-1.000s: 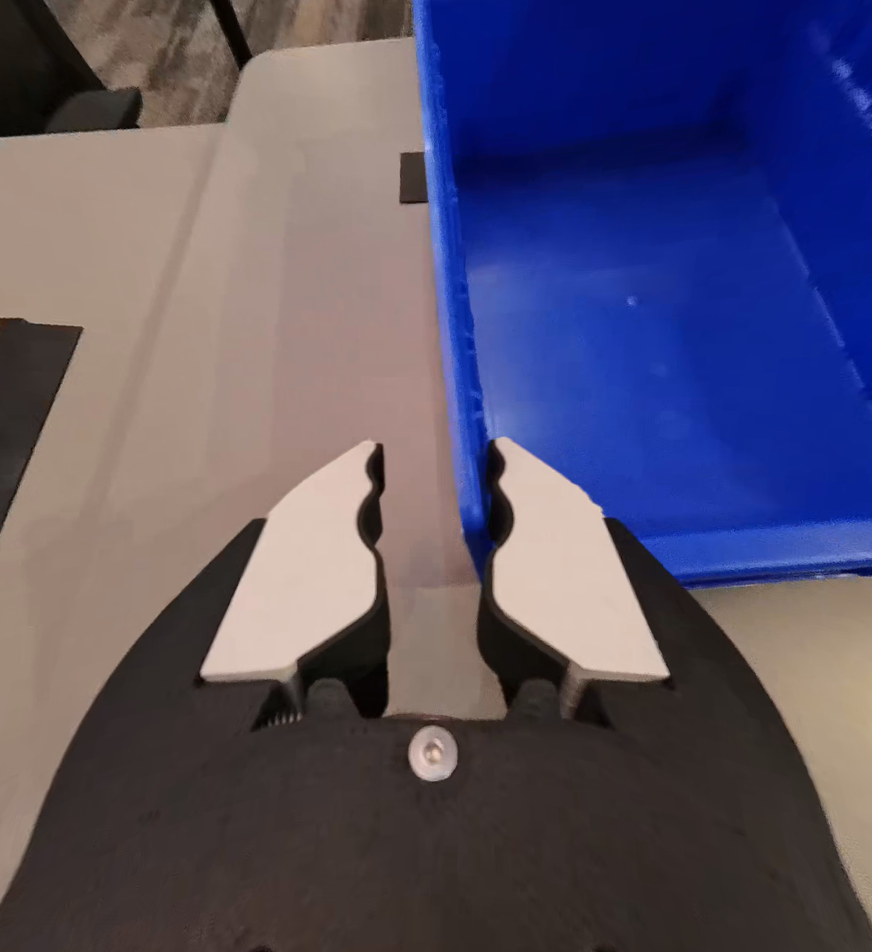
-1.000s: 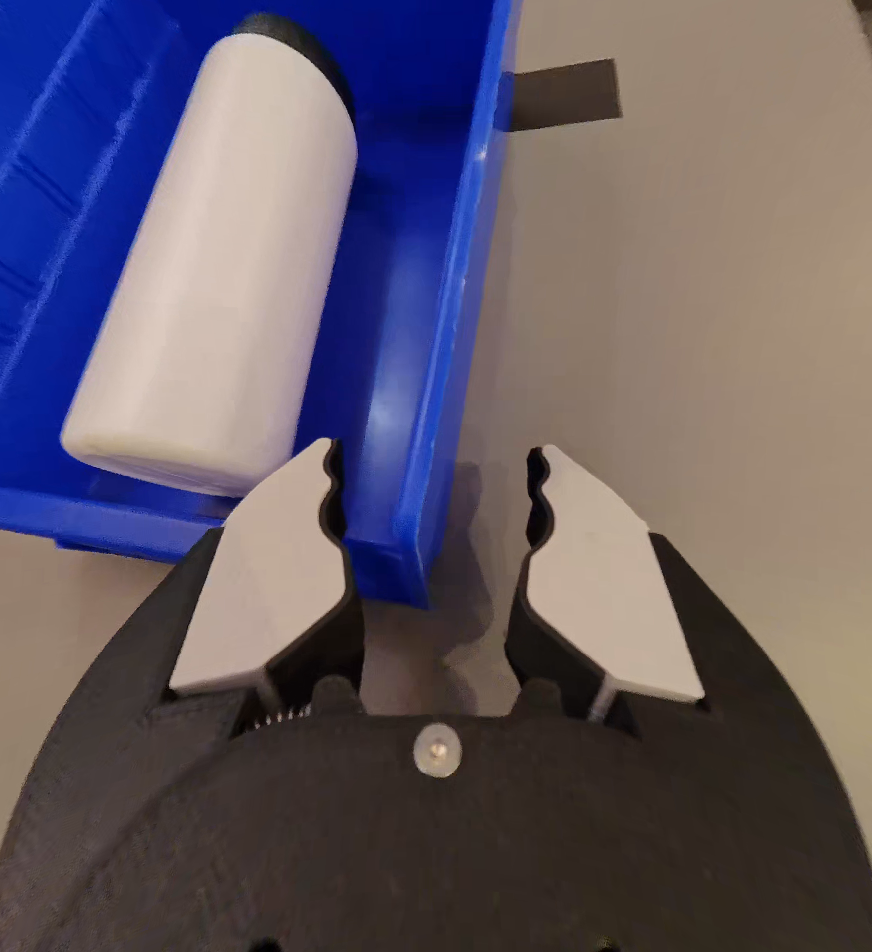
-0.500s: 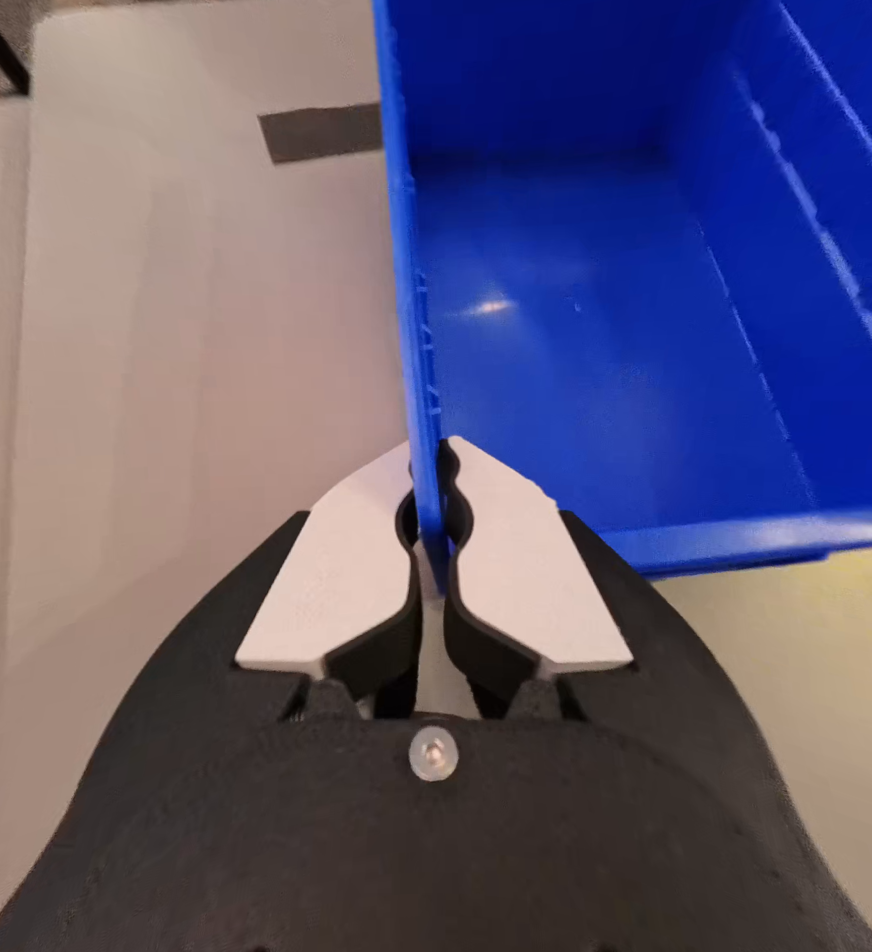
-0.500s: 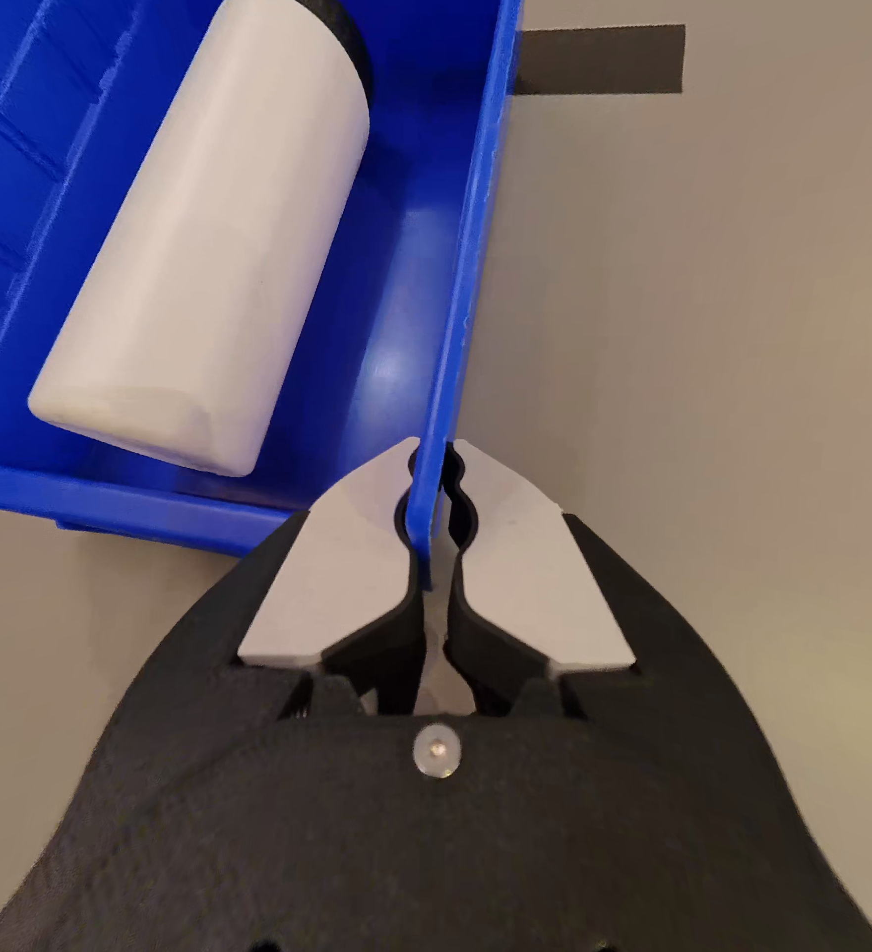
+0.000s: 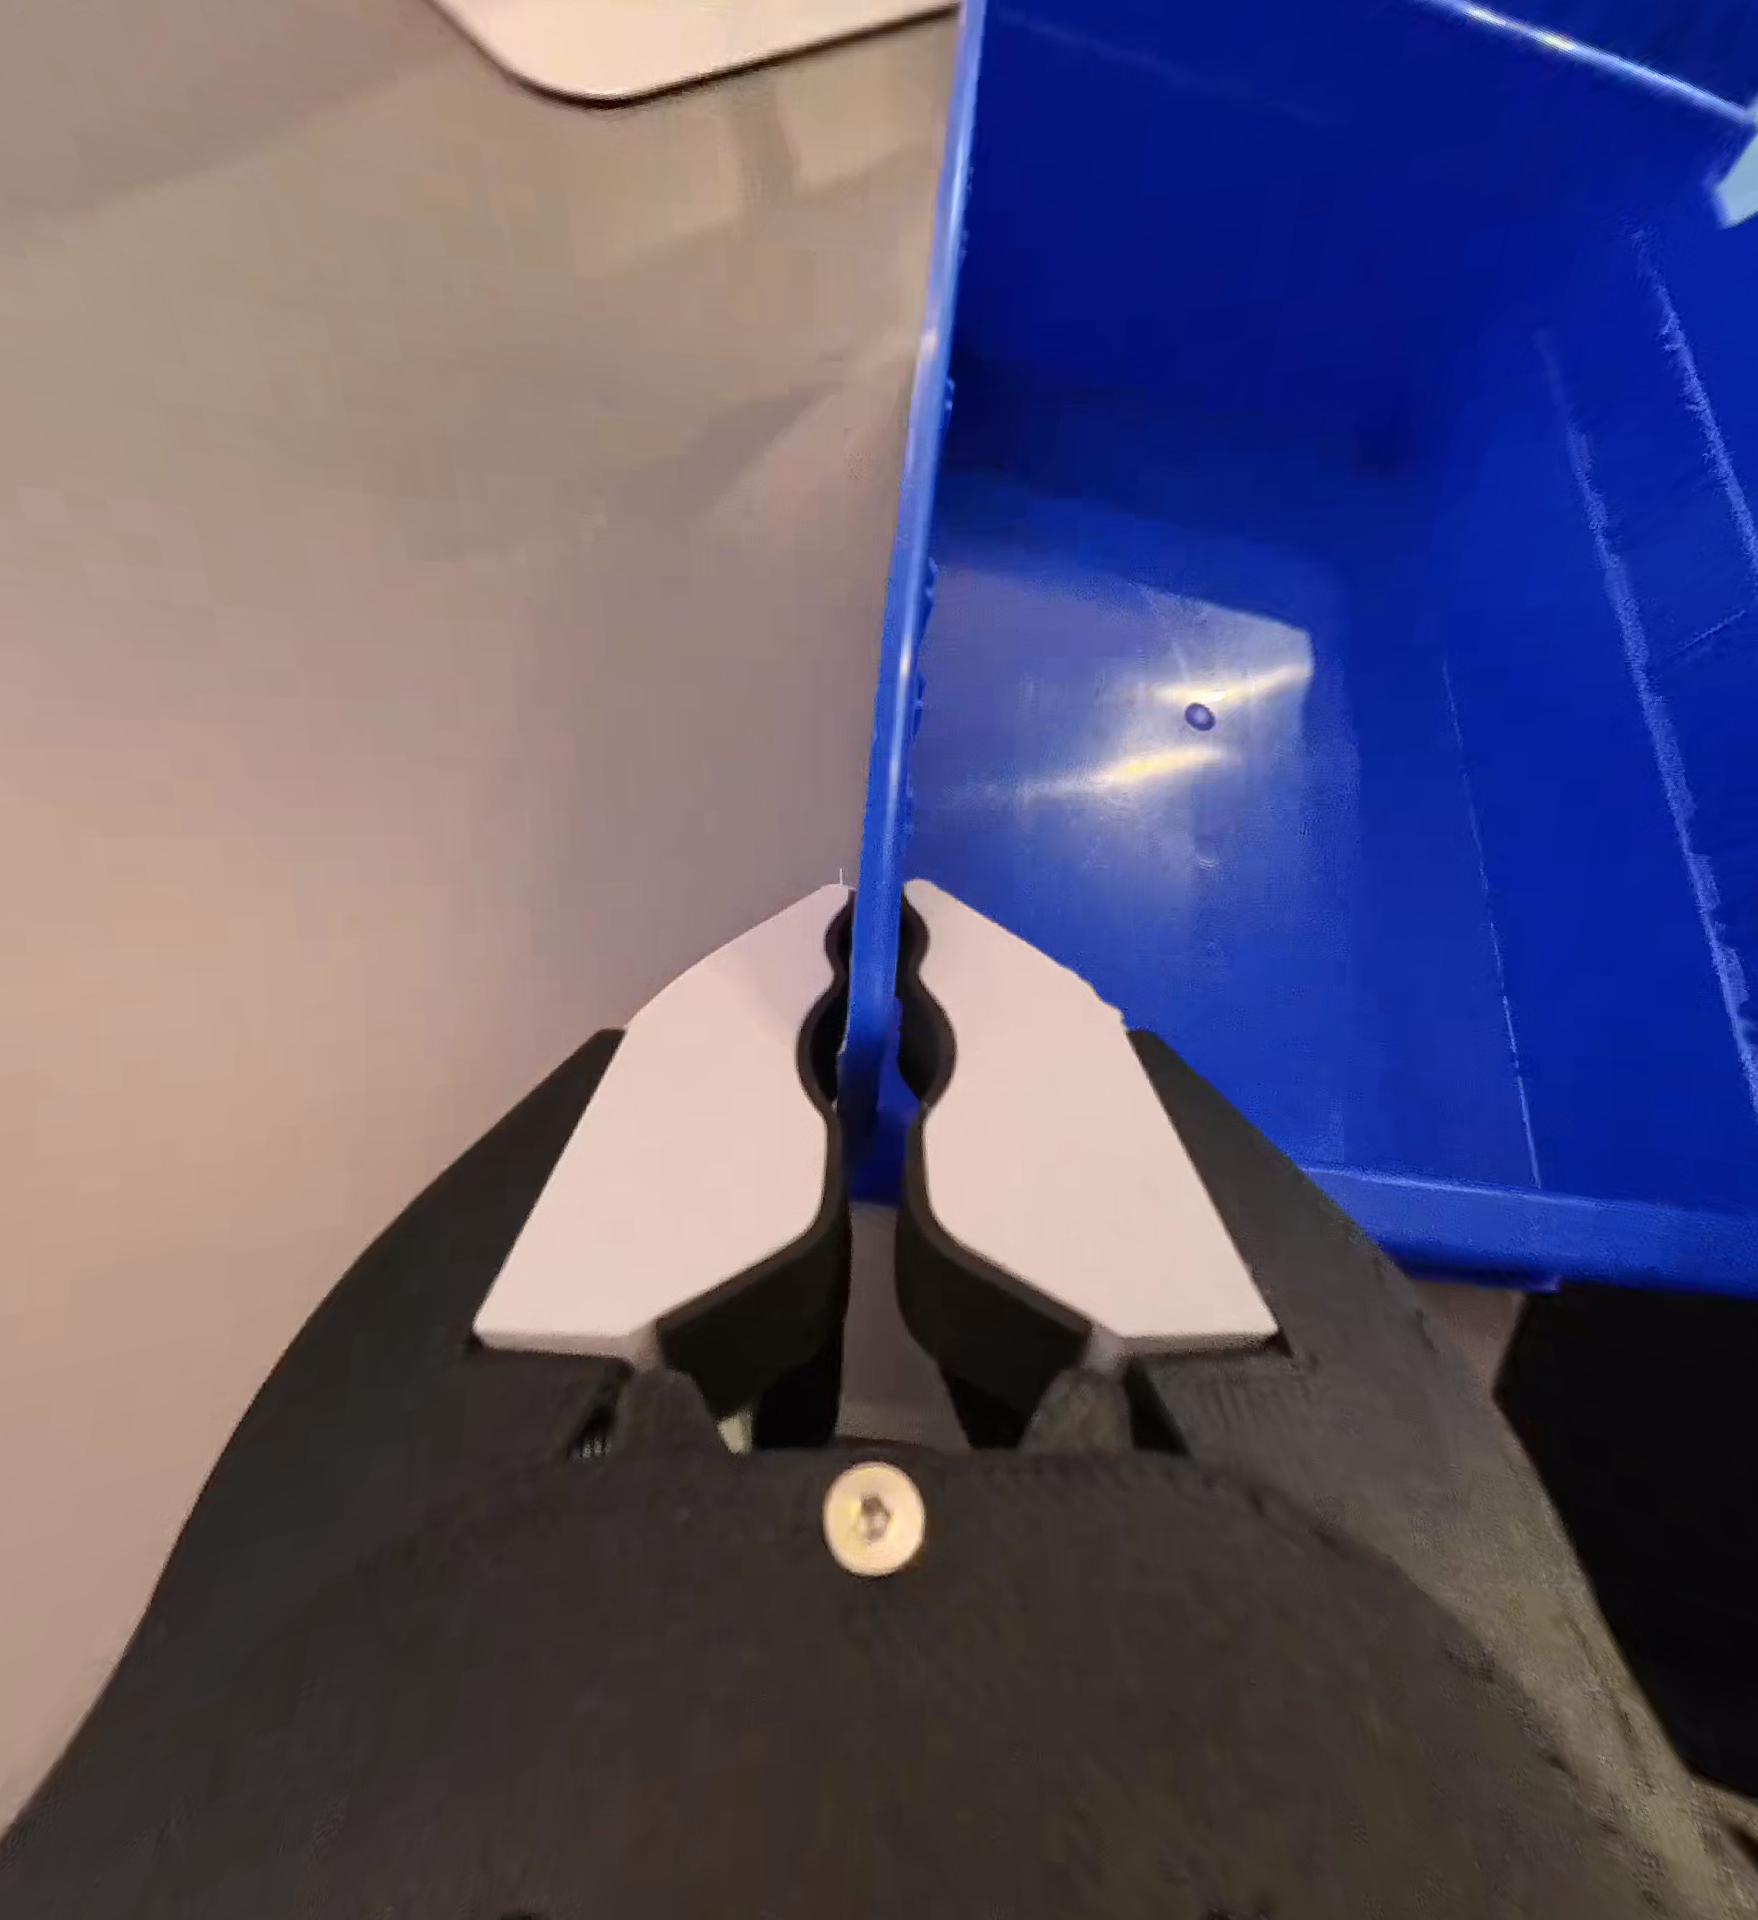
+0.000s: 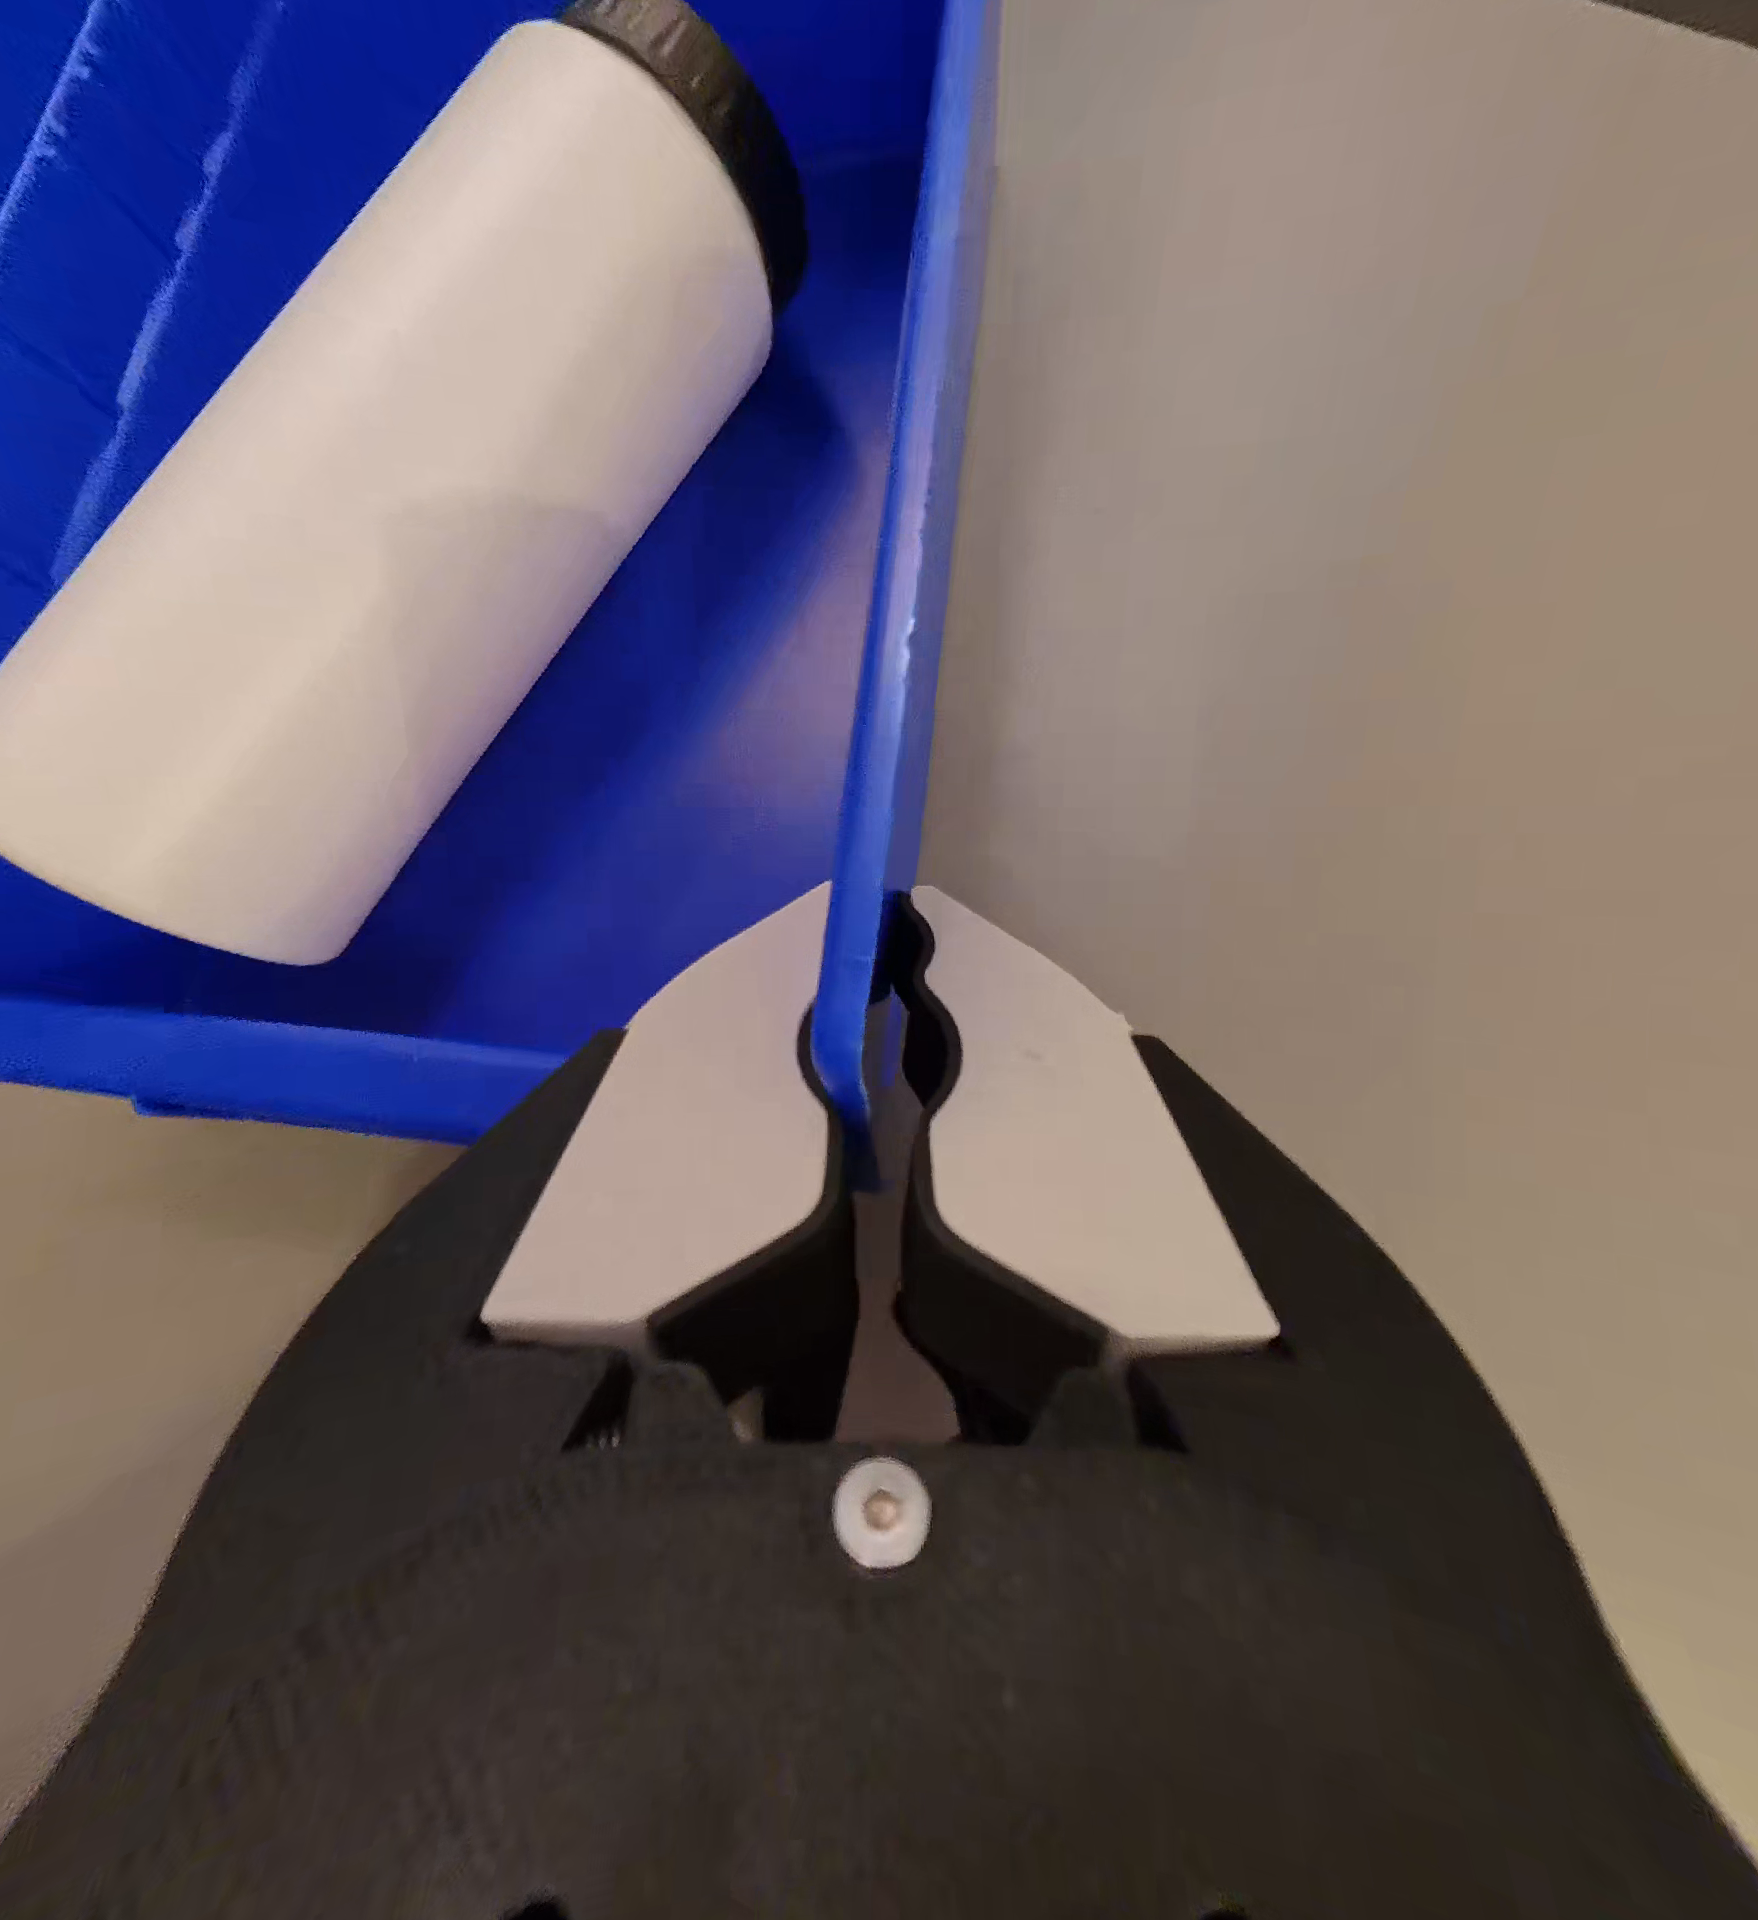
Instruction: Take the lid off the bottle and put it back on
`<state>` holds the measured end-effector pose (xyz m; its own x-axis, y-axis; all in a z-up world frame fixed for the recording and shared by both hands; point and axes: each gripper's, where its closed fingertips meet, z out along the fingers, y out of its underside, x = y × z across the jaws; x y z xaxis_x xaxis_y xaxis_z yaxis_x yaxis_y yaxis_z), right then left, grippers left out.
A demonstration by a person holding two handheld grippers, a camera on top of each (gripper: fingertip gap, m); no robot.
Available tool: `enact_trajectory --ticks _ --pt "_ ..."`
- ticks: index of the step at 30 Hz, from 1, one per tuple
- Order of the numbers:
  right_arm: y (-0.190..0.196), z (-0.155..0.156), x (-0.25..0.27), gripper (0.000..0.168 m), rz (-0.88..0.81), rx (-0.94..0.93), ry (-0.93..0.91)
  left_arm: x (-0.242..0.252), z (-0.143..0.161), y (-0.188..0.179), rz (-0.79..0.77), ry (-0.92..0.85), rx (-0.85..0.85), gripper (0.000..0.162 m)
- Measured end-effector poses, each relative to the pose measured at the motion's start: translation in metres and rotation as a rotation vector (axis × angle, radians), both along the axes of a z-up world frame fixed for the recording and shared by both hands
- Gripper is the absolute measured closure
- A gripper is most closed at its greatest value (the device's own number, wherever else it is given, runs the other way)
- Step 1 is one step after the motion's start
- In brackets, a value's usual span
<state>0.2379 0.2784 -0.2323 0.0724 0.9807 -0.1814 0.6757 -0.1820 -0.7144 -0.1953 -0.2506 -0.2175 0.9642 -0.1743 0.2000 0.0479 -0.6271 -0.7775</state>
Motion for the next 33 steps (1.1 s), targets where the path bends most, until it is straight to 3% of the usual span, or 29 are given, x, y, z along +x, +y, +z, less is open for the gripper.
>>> enact_trajectory --ticks 6,13,30,31,33 --pt "-0.036 0.000 -0.021 0.164 0.222 -0.012 -0.003 0.085 0.000 0.022 -0.271 0.010 -0.024 0.158" --pt "-0.061 0.000 -0.064 0.164 0.420 -0.024 -0.011 0.153 0.000 0.047 -0.477 0.020 -0.020 0.158" --pt "-0.123 -0.001 -0.245 0.163 0.718 0.018 -0.013 0.195 0.000 0.117 -0.499 -0.023 -0.018 0.156" --pt "-0.124 0.000 -0.253 0.163 0.707 0.018 -0.011 0.193 -0.002 0.115 -0.481 -0.041 -0.036 0.151" --pt "-0.122 0.004 -0.264 0.135 0.647 0.002 -0.014 0.183 -0.007 0.104 -0.437 -0.099 -0.068 0.117"
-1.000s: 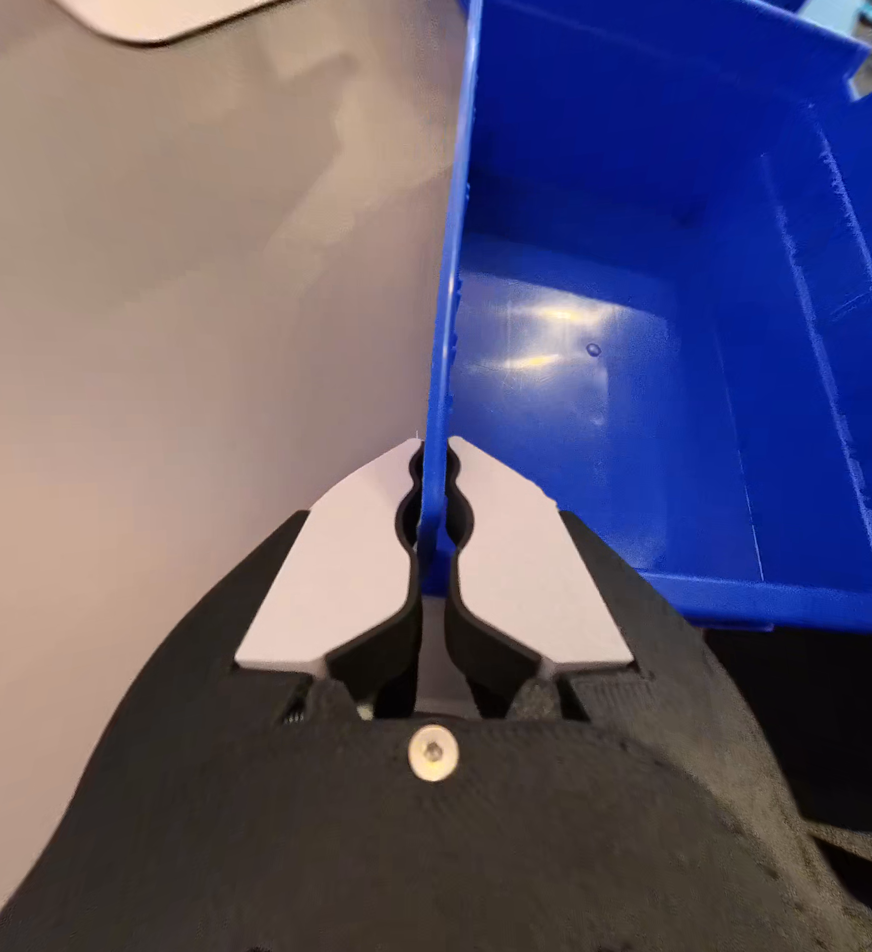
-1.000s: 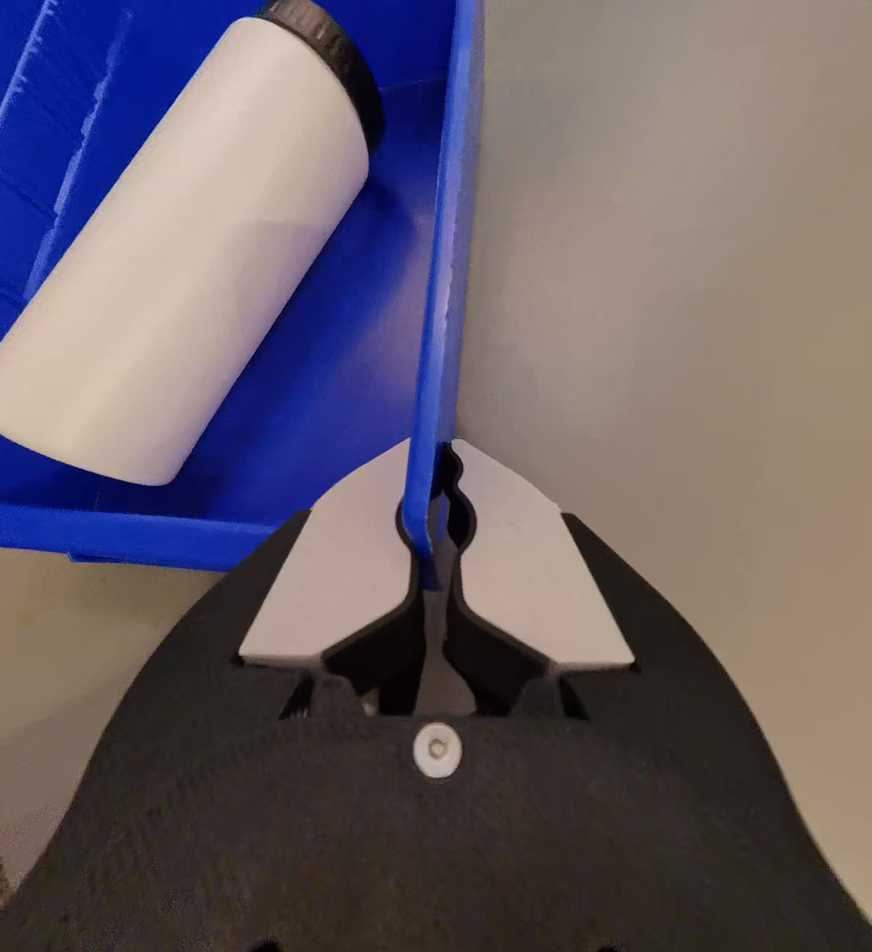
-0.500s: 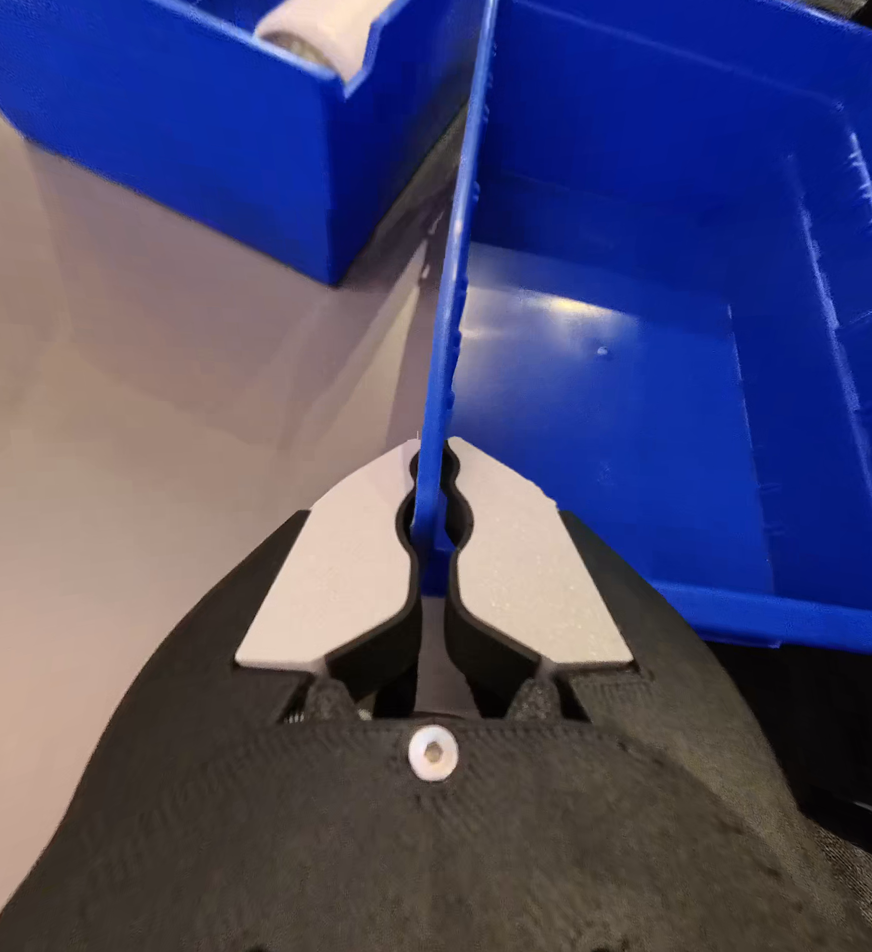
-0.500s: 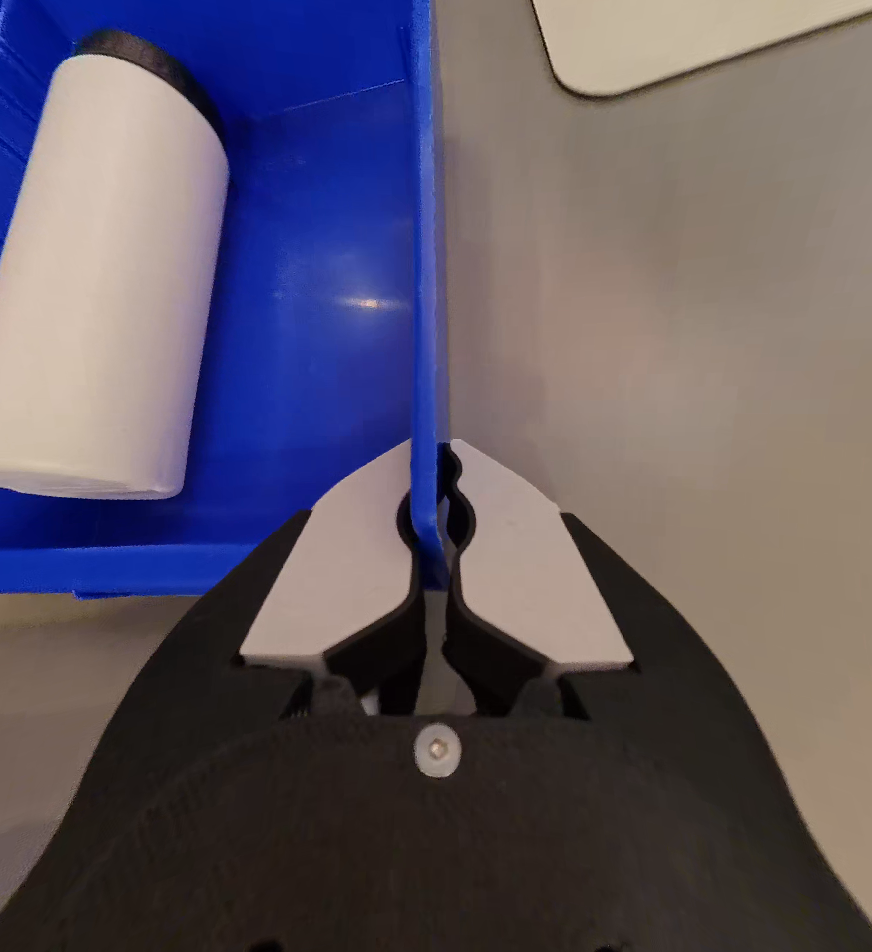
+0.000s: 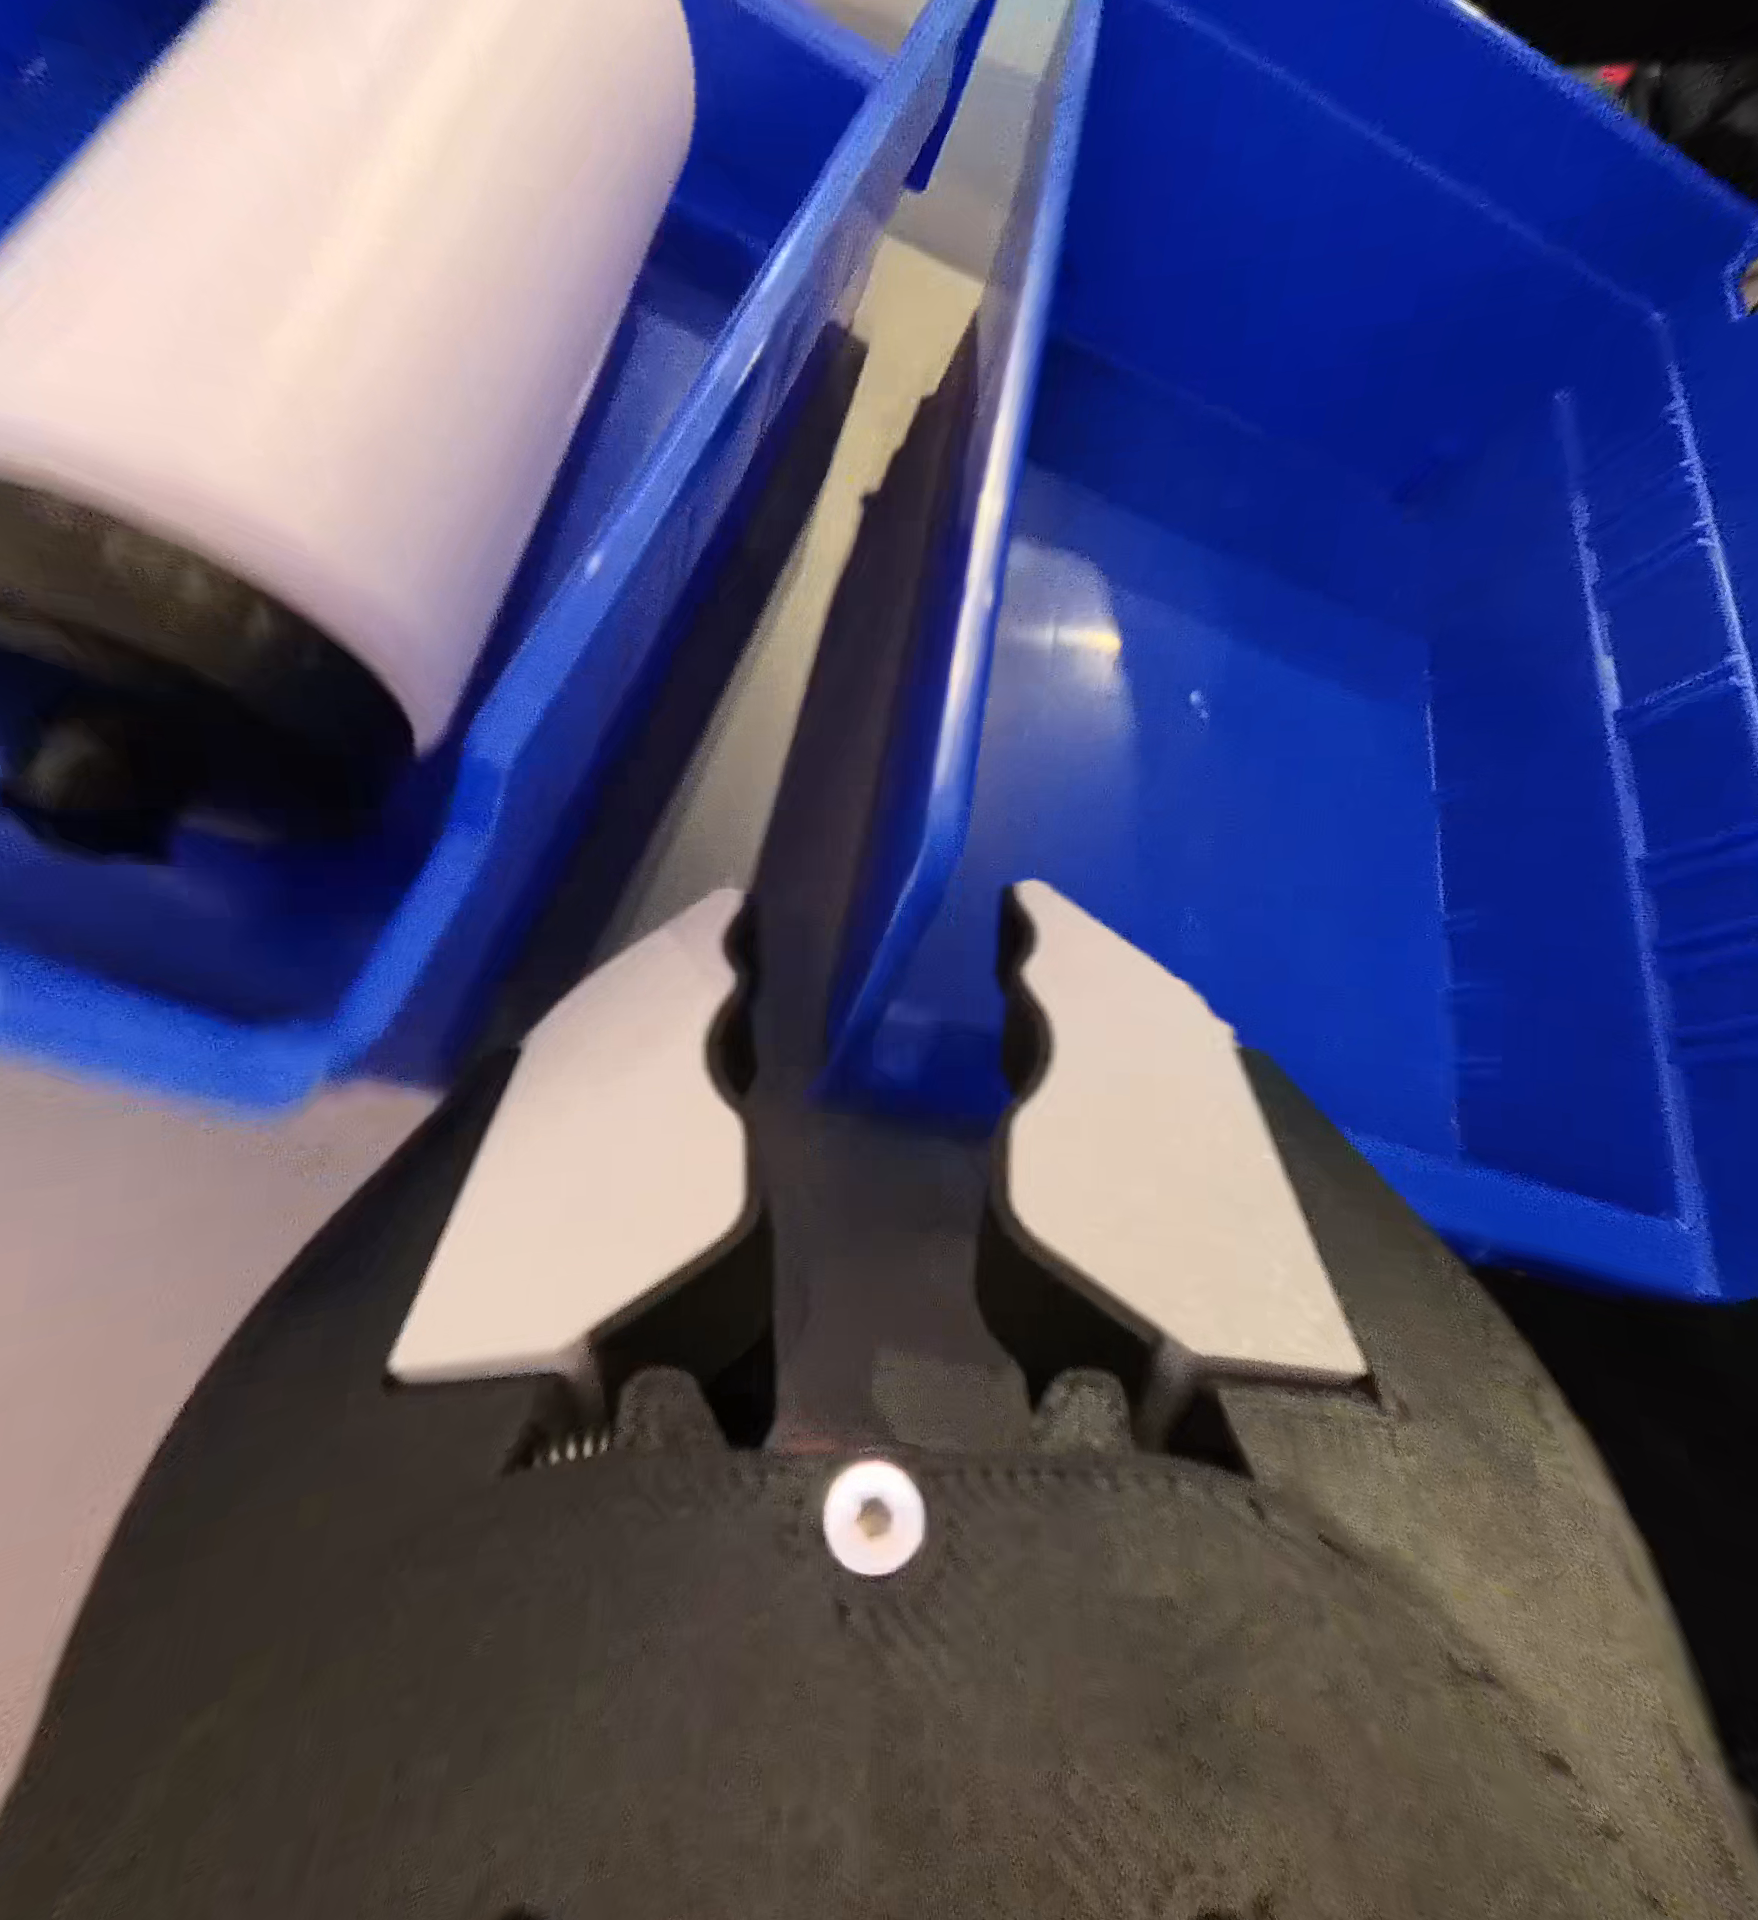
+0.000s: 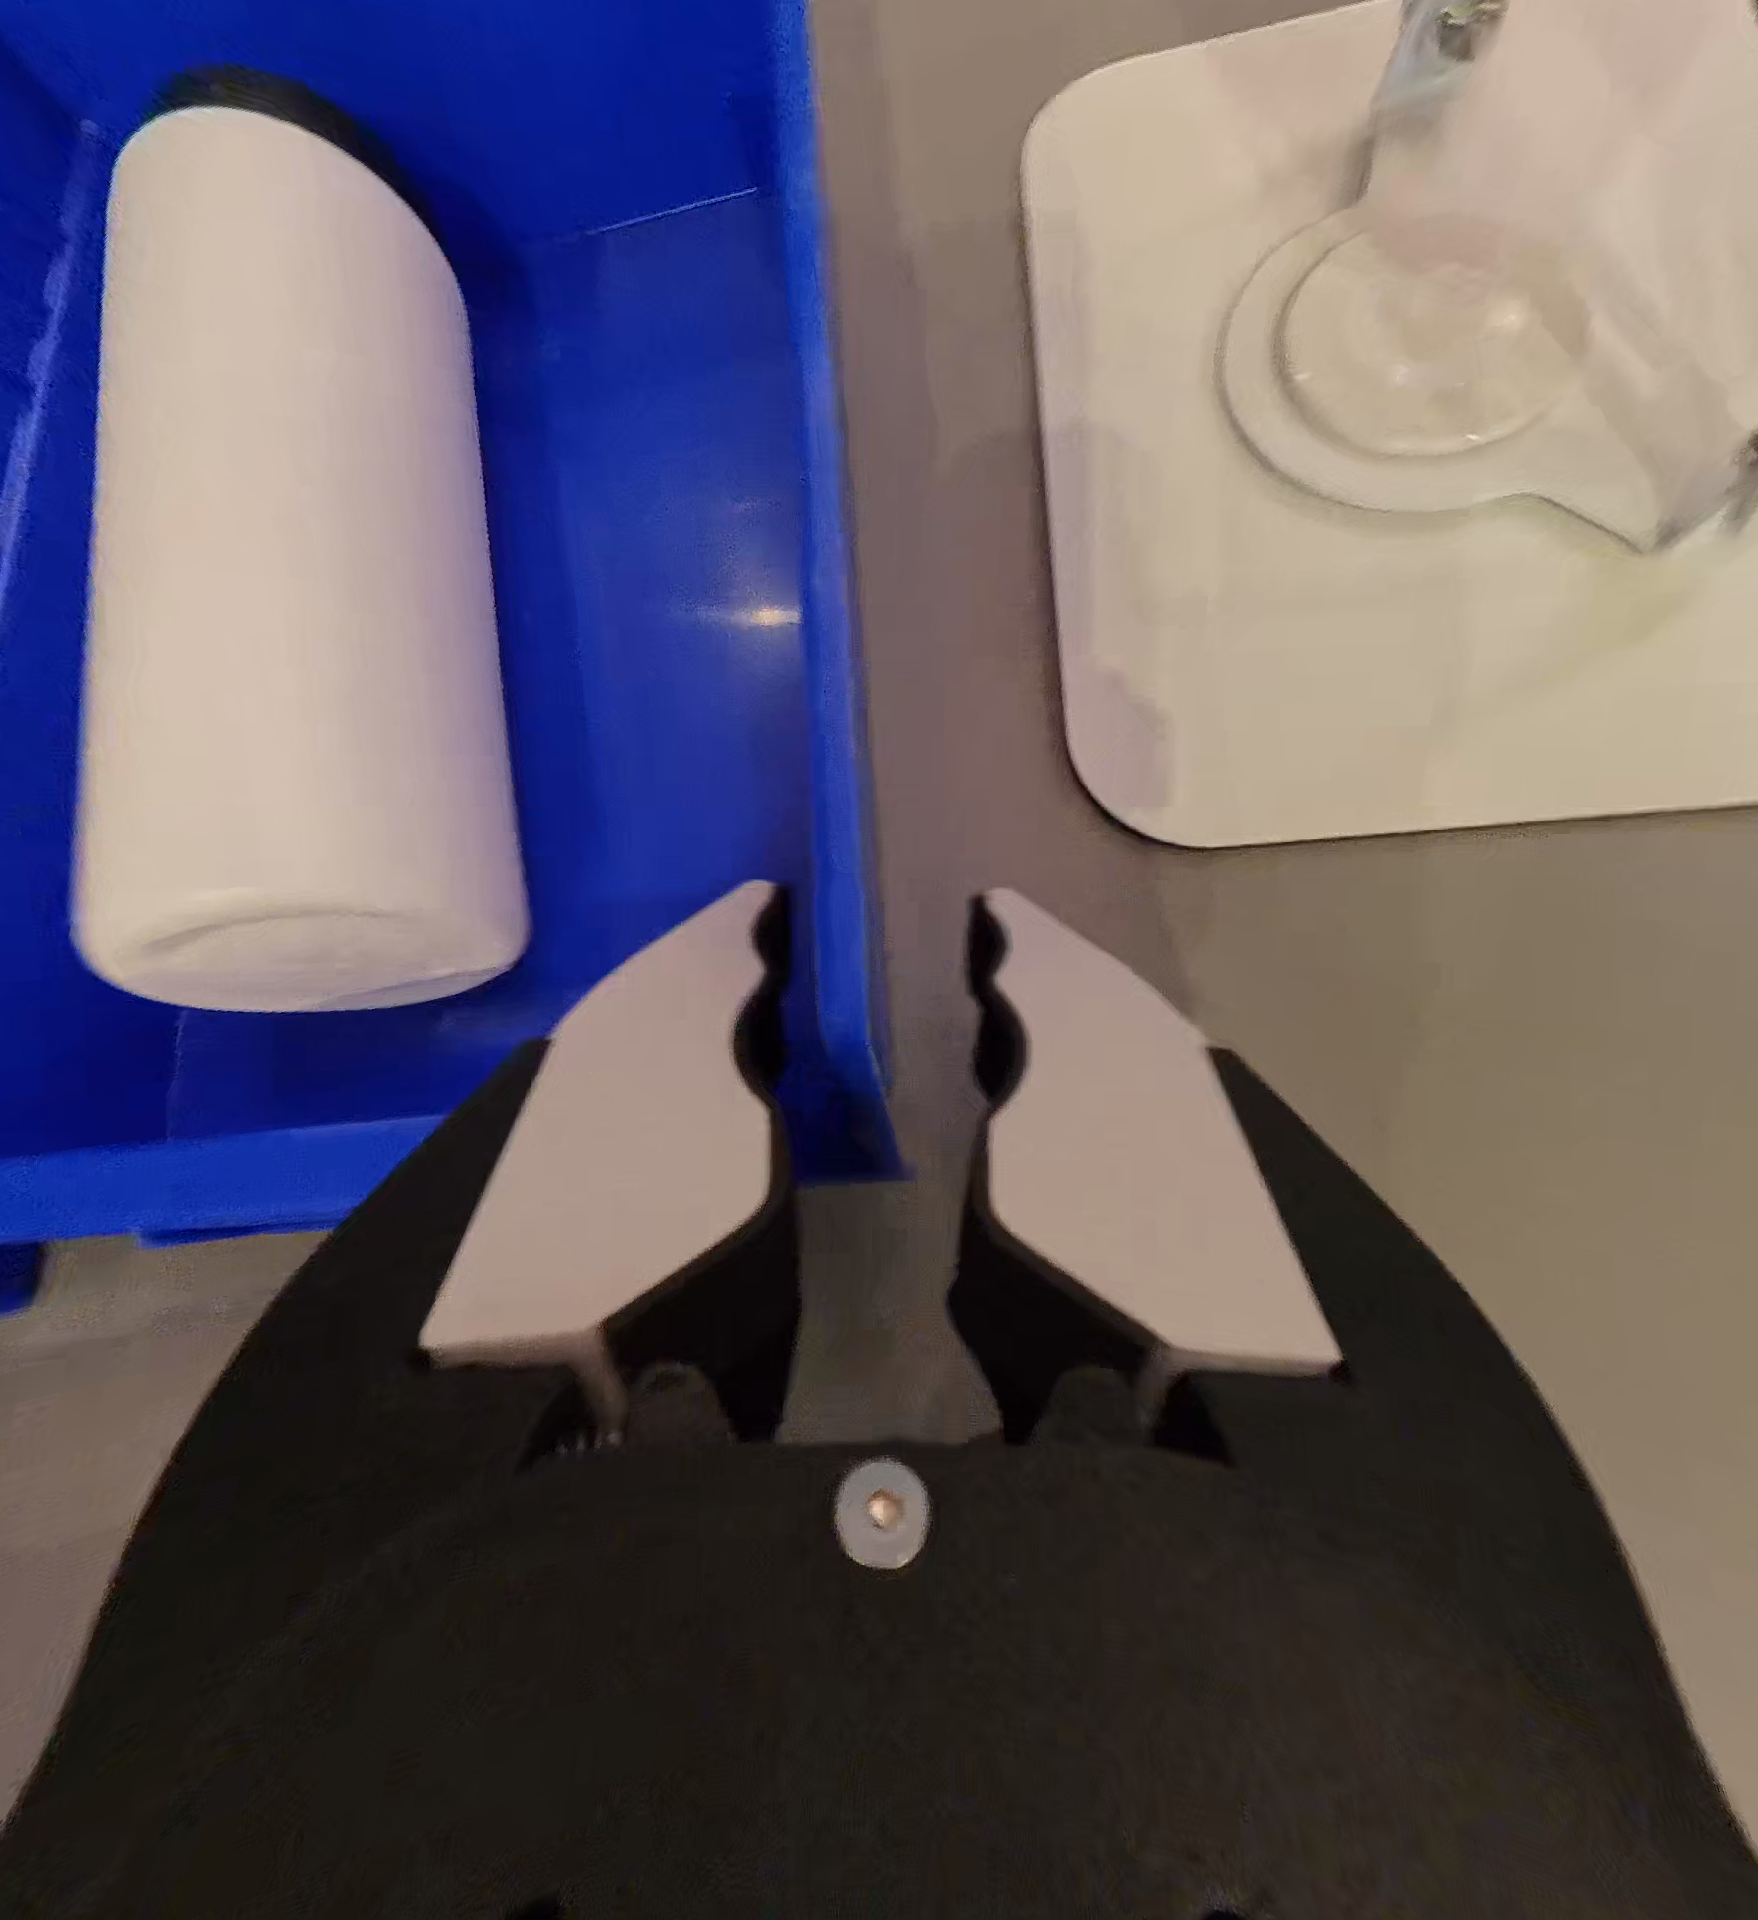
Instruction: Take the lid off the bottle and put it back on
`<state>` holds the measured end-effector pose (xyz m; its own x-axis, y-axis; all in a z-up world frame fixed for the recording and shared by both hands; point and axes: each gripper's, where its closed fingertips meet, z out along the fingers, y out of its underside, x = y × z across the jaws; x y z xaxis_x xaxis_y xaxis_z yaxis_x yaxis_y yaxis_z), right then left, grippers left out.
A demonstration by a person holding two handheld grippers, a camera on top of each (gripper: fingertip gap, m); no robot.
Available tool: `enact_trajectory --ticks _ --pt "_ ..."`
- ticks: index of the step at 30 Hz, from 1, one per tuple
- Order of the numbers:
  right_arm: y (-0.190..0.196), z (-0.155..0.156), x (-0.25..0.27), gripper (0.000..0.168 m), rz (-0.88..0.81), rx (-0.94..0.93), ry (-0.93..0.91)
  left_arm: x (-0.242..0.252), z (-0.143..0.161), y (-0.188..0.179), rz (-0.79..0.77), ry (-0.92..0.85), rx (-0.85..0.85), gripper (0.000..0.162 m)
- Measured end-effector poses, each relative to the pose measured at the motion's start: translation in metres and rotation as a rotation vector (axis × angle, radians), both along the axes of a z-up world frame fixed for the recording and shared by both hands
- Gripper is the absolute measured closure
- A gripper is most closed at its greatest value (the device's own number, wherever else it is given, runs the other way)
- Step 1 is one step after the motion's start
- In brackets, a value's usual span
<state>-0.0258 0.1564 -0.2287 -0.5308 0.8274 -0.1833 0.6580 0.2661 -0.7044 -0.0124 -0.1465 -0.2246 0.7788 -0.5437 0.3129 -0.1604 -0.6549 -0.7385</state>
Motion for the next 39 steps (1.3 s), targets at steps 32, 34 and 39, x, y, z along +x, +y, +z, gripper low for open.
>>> enact_trajectory --ticks 32,34,39 --pt "-0.136 0.027 0.229 0.152 -0.435 0.044 -0.484 -0.182 0.020 0.080 0.576 0.356 -0.396 0.138" --pt "-0.113 0.026 0.231 0.154 -0.431 0.088 -0.502 -0.207 0.019 0.073 0.593 0.379 -0.415 0.145" --pt "-0.046 0.025 0.228 0.159 -0.381 0.219 -0.562 -0.266 0.018 0.055 0.541 0.444 -0.460 0.155"
